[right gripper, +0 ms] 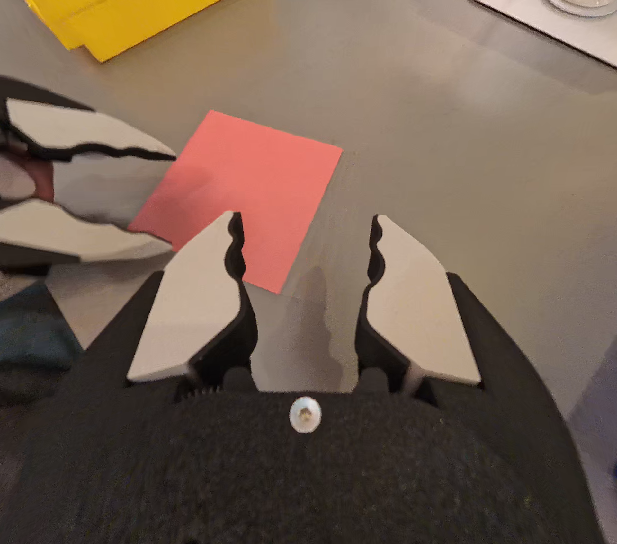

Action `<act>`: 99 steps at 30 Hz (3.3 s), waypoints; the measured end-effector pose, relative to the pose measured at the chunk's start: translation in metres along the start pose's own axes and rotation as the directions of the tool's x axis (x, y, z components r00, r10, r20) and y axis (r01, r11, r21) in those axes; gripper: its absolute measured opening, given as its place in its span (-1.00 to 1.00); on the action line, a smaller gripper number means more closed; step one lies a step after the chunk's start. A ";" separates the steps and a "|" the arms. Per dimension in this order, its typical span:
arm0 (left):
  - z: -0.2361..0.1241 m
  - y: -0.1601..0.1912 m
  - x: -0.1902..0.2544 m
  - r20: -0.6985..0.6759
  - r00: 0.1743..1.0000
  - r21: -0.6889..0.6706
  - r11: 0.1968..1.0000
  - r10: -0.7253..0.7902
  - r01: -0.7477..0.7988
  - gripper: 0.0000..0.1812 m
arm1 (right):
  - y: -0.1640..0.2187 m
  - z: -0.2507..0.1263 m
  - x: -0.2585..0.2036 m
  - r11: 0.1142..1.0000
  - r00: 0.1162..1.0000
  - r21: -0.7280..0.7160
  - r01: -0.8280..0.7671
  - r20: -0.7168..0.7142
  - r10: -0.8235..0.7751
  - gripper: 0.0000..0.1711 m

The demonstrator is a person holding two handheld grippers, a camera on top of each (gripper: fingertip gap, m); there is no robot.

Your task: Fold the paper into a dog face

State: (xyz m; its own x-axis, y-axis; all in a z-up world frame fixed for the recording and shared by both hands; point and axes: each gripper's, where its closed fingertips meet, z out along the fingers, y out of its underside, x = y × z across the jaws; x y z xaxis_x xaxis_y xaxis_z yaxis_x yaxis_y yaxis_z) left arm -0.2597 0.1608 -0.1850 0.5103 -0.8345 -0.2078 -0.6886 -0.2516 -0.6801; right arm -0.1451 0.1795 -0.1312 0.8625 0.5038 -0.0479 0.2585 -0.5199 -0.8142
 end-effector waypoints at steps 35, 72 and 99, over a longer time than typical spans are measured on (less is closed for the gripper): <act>0.024 0.016 -0.012 0.044 0.944 -0.039 0.944 -0.326 0.328 -0.29 | 0.002 0.119 0.023 0.936 0.803 -0.175 0.304 0.576 -0.153 -0.39; 0.024 0.016 -0.011 0.030 0.949 -0.043 0.948 -0.314 0.315 -0.29 | -0.021 0.095 0.000 0.929 0.568 -0.346 -0.133 0.742 0.358 -0.88; 0.024 0.016 -0.010 0.027 0.949 -0.044 0.948 -0.313 0.314 -0.29 | -0.017 0.099 0.017 0.925 0.597 -0.333 -0.180 0.711 0.372 -1.00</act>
State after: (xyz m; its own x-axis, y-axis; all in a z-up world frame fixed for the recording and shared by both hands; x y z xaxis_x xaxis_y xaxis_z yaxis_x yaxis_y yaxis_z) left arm -0.2635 0.1767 -0.2107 0.7141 -0.7001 -0.0032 -0.5153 -0.5225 -0.6793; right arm -0.1782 0.2653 -0.1759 0.3017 0.5975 -0.7429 0.2285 -0.8018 -0.5521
